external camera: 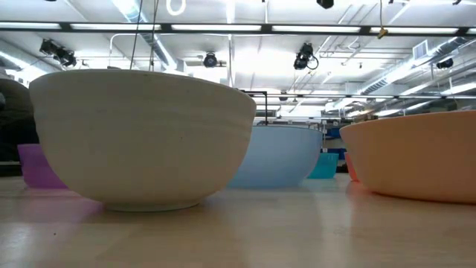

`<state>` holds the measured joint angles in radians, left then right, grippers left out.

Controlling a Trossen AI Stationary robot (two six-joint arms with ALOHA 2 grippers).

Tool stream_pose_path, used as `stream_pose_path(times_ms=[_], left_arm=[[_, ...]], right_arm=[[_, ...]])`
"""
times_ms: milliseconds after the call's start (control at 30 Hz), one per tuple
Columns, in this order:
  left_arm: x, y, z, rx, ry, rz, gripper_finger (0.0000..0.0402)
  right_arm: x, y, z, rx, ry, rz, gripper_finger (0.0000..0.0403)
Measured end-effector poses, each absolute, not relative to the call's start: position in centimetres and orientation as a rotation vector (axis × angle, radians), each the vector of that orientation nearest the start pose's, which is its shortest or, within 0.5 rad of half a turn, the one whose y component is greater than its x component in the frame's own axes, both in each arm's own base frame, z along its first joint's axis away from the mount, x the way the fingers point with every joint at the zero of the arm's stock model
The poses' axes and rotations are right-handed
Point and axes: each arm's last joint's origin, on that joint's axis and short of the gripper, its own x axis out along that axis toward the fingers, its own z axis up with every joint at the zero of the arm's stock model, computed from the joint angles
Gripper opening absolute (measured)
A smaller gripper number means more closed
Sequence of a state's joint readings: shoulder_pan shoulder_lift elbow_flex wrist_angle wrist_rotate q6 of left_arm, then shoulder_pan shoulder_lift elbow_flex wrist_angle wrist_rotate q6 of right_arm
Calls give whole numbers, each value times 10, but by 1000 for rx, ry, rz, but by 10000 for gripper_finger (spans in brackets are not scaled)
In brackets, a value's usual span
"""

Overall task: Nest bowls inside each other
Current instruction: Stack the orange bowl on top of the dark blue bowl

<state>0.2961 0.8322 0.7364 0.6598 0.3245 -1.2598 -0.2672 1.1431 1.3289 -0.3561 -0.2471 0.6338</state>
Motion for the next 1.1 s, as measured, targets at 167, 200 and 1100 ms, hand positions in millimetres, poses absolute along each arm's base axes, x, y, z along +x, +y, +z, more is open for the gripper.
stream_pose_path(times_ms=[167,200,1100], left_arm=[[175,44,390,-1041,-395,-264,152],[176,44,393,-1026,-360,-249,137],[163,39,401,-717,704,304,102]], right_arm=[[227,-48,426,667,225,-125,89],[226,-44,425,655,257,-138,84],[165,11,355,748,1240,-535,152]])
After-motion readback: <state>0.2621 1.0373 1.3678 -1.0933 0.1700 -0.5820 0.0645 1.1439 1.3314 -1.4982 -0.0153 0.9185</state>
